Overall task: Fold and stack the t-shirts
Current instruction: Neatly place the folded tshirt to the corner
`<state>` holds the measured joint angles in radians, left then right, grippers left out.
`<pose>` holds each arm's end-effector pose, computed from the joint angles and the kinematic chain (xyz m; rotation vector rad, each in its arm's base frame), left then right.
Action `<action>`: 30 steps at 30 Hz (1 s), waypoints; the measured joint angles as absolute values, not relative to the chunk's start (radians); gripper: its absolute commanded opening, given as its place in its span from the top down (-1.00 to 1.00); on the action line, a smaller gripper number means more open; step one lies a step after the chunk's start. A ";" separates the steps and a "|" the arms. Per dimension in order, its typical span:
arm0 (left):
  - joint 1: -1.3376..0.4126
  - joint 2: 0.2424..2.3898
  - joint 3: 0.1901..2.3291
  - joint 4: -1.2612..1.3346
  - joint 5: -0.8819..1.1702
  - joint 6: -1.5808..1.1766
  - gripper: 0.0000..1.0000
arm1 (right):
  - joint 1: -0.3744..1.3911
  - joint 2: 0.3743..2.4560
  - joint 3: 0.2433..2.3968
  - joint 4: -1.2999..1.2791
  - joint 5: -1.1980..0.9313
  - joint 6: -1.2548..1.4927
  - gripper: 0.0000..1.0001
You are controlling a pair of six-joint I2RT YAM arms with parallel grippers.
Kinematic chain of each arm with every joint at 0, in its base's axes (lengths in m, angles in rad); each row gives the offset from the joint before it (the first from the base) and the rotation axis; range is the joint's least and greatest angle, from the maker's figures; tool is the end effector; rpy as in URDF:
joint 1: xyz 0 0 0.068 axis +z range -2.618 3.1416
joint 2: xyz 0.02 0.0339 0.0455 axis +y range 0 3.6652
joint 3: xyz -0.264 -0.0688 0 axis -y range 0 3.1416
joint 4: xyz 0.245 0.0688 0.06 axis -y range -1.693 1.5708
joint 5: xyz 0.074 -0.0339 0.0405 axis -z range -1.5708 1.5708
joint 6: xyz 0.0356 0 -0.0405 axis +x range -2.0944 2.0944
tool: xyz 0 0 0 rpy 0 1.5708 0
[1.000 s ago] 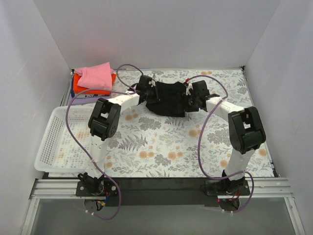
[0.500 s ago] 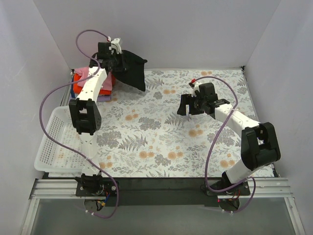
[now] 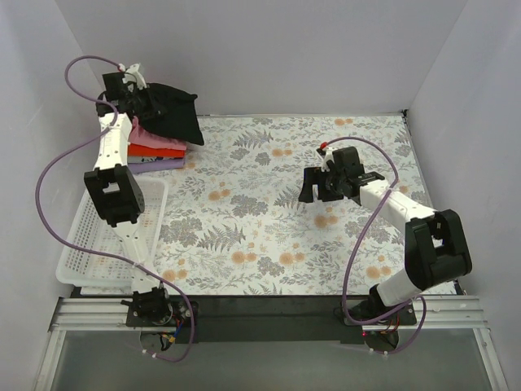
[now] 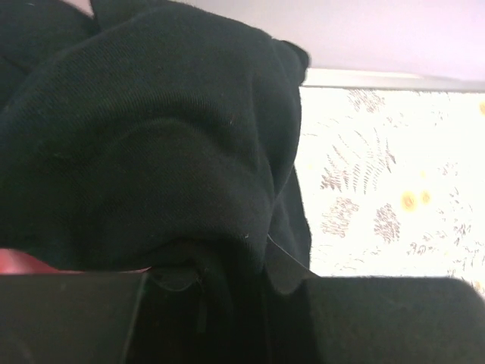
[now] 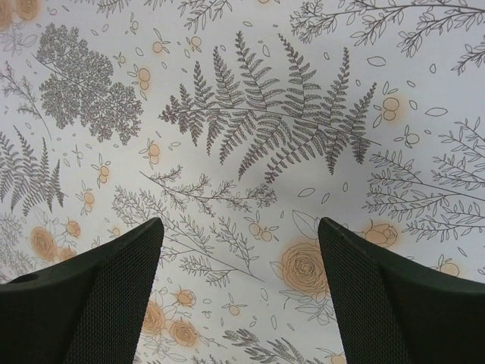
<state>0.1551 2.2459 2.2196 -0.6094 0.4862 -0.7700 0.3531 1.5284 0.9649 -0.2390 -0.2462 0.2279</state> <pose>0.5127 0.0633 0.3105 -0.7493 2.1319 -0.8726 0.3004 0.1200 0.2191 -0.2715 2.4016 0.5656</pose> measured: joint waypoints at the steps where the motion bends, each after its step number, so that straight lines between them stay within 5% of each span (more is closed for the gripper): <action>1: 0.175 2.246 2.220 -0.609 0.494 -0.773 1.00 | 0.353 1.521 0.963 -0.241 -0.245 0.228 -0.79; 20: 0.289 2.237 2.067 -0.506 0.445 -0.809 0.92 | 0.353 1.443 0.952 -0.288 -0.230 0.221 -0.79; 21: 0.292 2.238 2.067 -0.499 0.423 -0.815 0.81 | 0.353 1.433 0.952 -0.292 -0.226 0.220 -0.79; 25: 0.304 2.254 2.069 -0.469 0.332 -0.831 -0.74 | 0.353 1.391 0.952 -0.303 -0.212 0.215 -0.79; 30: 0.313 2.268 2.069 -0.463 0.250 -0.859 -0.86 | 0.353 1.347 0.952 -0.321 -0.203 0.211 -0.81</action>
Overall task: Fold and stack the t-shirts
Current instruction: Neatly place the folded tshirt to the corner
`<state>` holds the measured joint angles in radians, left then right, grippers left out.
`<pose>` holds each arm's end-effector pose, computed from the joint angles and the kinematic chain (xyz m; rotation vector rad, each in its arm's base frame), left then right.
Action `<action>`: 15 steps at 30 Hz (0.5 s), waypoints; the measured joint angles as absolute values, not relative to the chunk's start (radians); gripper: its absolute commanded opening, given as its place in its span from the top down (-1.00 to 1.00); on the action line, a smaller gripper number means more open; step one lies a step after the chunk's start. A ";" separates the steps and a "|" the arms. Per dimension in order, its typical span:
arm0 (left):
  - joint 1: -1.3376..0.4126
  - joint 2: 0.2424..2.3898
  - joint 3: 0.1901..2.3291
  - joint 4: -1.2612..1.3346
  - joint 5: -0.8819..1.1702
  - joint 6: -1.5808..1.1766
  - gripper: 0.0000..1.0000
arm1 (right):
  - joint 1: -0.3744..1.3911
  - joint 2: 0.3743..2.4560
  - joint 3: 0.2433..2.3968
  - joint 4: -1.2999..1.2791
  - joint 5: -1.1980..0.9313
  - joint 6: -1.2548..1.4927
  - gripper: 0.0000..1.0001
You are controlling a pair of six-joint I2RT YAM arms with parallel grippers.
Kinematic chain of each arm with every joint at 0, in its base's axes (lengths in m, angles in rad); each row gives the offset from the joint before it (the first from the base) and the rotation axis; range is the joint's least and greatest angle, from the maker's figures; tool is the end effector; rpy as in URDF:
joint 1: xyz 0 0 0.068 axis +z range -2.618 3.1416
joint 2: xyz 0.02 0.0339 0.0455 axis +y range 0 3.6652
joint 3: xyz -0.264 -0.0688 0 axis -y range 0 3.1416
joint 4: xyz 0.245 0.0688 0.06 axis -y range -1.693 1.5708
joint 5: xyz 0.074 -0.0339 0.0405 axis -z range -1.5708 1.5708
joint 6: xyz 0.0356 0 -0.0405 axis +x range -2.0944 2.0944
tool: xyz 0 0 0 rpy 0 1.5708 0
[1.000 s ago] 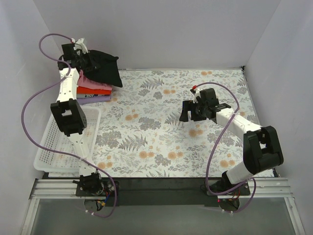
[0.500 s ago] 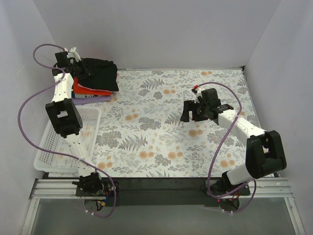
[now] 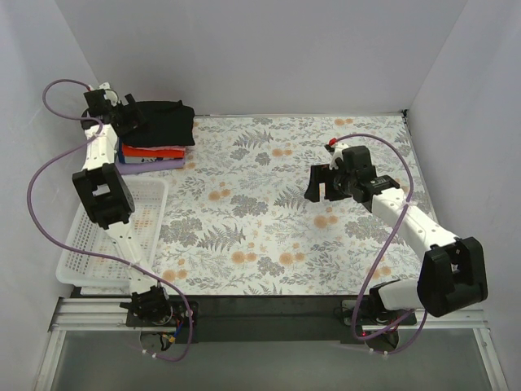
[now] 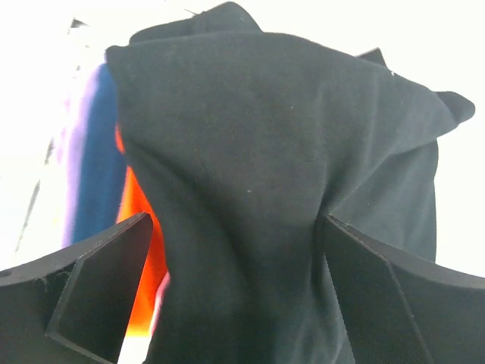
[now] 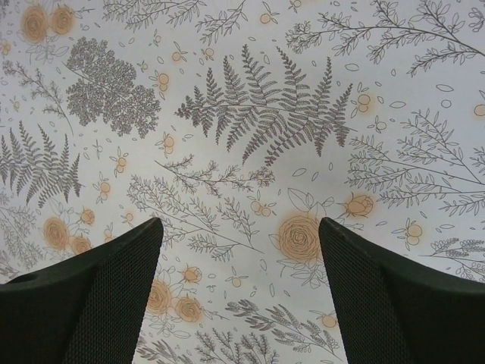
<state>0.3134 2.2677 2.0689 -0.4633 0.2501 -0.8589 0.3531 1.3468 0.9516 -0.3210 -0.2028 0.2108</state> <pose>0.5041 0.1541 0.2597 -1.1379 1.9654 -0.5727 0.2722 0.1079 0.2605 -0.2724 2.3090 0.5212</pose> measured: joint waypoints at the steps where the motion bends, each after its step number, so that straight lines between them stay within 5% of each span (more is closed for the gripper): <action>1: 0.314 2.268 2.069 -0.463 0.234 -0.864 -0.87 | 0.353 1.339 0.952 -0.324 -0.199 0.210 -0.81; 15: 0.281 2.120 2.074 -0.584 -0.146 -0.936 -0.93 | 0.353 1.285 0.953 -0.350 -0.144 0.202 -0.88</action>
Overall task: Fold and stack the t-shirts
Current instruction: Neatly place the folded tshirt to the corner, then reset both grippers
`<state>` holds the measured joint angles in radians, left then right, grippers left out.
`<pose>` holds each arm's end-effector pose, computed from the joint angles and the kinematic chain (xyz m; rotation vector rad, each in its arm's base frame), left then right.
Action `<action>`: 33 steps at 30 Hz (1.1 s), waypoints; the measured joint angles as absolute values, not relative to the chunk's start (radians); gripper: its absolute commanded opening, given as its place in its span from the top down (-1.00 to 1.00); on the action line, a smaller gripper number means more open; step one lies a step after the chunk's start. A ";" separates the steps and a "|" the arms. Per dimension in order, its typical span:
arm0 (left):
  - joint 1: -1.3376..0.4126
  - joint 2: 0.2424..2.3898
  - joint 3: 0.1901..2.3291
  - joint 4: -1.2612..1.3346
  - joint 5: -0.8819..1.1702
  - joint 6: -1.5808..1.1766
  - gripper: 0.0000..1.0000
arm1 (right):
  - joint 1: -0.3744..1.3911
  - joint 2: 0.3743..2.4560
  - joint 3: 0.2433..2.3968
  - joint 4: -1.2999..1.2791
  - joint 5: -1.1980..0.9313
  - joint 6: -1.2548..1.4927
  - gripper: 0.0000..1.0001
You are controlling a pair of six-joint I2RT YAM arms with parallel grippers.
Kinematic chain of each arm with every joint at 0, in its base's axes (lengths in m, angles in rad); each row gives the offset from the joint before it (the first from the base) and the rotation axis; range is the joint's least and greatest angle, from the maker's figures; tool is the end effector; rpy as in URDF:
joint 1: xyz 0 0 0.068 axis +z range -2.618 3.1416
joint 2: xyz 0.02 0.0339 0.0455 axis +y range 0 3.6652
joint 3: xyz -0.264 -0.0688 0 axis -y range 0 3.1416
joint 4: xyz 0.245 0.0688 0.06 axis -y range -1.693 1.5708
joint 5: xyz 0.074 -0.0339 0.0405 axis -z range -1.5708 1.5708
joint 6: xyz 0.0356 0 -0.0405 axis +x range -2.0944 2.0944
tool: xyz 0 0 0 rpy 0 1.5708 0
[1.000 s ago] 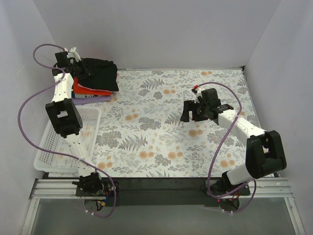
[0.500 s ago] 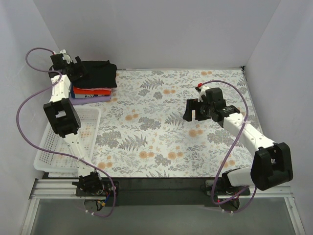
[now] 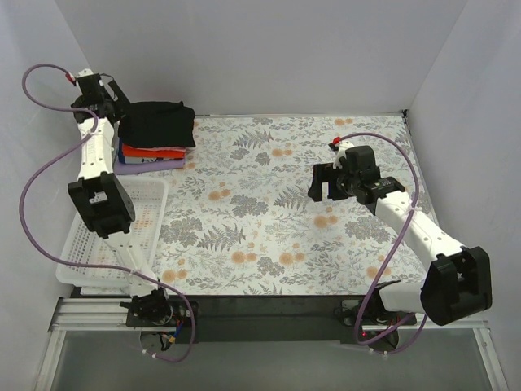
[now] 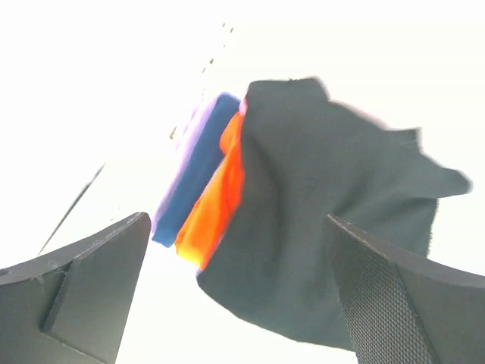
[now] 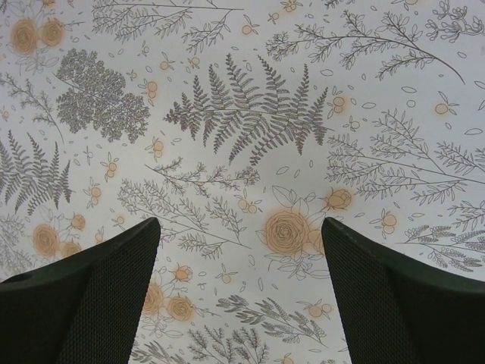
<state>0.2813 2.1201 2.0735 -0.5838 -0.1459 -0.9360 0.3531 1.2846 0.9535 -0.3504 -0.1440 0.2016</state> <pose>0.4728 0.1420 0.3228 -1.3247 1.7579 -0.2072 0.2624 0.1021 0.2750 -0.2510 2.2708 0.4563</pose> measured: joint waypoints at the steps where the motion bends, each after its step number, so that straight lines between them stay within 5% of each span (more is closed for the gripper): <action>1: 0.277 2.087 2.069 -0.585 -0.158 -0.939 -0.94 | 0.353 1.283 0.953 -0.351 -0.141 0.200 -0.89; 9: 0.150 1.725 1.838 -0.556 -0.193 -0.981 -0.95 | 0.353 1.249 0.965 -0.361 -0.113 0.175 -0.95; 24: -0.521 1.377 1.113 -0.462 -0.167 -1.207 -0.89 | 0.353 1.157 0.972 -0.361 -0.088 0.156 -0.97; 33: -0.639 1.272 1.055 -0.420 -0.150 -1.307 -0.89 | 0.353 1.124 0.946 -0.334 -0.083 0.174 -0.97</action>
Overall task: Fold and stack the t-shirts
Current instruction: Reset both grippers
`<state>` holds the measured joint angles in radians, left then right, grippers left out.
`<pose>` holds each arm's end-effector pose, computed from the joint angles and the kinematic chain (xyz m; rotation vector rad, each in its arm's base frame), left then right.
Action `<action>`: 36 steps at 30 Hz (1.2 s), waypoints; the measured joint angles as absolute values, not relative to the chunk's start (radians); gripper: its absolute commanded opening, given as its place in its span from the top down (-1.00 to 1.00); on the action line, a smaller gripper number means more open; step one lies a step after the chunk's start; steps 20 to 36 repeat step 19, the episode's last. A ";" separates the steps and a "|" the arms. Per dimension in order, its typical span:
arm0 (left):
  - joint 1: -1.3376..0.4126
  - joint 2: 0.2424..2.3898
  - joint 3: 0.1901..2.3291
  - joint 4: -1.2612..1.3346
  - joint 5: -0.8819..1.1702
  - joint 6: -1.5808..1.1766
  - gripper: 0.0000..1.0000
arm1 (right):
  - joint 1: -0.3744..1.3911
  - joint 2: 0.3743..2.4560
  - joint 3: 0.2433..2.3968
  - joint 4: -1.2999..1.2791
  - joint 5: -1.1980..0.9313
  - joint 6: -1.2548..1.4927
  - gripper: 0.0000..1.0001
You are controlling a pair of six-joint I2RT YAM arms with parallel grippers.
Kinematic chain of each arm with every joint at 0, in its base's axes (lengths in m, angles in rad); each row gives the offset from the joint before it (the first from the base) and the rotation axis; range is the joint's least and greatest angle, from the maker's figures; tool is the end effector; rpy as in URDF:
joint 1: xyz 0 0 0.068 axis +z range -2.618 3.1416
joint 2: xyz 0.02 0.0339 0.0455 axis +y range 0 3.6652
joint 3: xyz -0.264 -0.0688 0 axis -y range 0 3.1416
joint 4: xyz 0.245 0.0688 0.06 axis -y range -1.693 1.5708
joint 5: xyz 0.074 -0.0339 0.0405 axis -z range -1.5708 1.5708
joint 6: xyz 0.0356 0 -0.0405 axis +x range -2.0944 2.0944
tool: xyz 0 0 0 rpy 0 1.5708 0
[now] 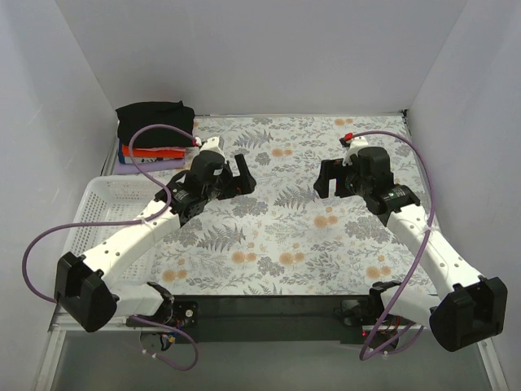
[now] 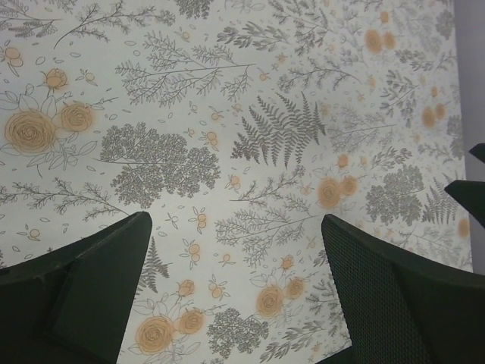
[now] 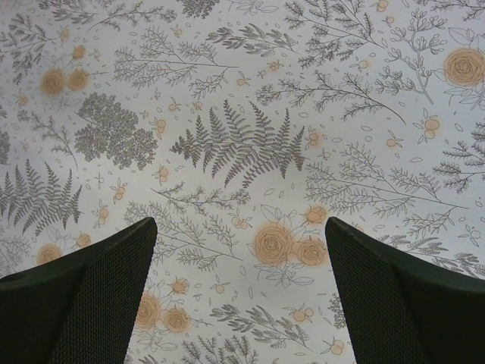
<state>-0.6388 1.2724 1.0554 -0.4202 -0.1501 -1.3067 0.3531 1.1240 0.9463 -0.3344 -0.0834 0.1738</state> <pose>0.2298 -0.1641 0.3067 -0.8560 2.1951 -0.8809 0.2365 0.0903 0.3137 -0.2398 2.0930 0.4057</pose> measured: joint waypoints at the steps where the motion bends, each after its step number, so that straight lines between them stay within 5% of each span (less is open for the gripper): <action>1: -0.639 1.260 1.055 -0.418 -0.150 -1.311 -0.90 | 0.353 1.121 0.941 -0.334 -0.081 0.177 -0.97; 36: -0.644 1.148 1.055 -0.411 -0.230 -1.298 -0.91 | 0.353 1.089 0.934 -0.331 -0.073 0.181 -0.97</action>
